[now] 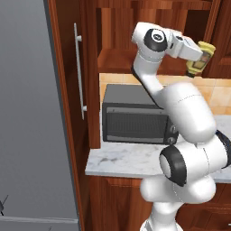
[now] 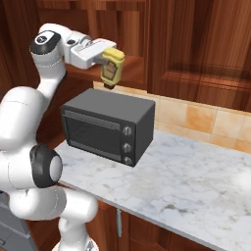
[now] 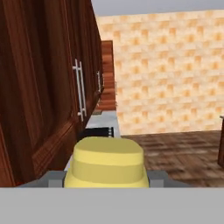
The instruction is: Move the oil and vinegar bottle and mustard from the cabinet to the dining counter.
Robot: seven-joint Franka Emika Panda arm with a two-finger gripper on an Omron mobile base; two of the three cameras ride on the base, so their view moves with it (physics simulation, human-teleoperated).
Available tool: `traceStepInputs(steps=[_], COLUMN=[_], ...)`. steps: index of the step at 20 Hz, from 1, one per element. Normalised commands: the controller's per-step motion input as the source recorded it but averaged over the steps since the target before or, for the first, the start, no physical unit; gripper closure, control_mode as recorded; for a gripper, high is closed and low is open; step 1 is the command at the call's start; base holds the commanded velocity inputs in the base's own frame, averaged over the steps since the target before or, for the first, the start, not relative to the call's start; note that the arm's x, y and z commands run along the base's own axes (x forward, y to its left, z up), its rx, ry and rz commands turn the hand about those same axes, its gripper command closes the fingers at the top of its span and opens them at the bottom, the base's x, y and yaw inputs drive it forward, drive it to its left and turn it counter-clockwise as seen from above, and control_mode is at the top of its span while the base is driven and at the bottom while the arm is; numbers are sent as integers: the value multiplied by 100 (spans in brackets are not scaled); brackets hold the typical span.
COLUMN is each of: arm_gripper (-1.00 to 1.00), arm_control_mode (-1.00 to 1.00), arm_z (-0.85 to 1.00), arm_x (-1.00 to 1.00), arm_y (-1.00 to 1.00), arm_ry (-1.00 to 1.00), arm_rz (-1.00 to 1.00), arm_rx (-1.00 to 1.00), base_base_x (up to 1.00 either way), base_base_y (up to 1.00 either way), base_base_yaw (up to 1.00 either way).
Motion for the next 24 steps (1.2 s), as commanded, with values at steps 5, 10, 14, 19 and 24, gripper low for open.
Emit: traceStepInputs(steps=[5,10,14,19,24], arm_gripper=[100,100,100,100,100], arm_control_mode=[-100,-100,-100,-100,-100], arm_z=[21,7,0,-2,-4], arm_x=[-99,-74,-68,-52,-45], arm_y=[0,32,50,30,4], arm_ry=[0,0,1,0,2], arm_rz=[6,41,61,61,49], arm_rx=[0,0,0,1,0], base_base_x=[0,0,0,0,0], base_base_y=[0,0,0,0,0], base_base_yaw=[0,0,0,0,0])
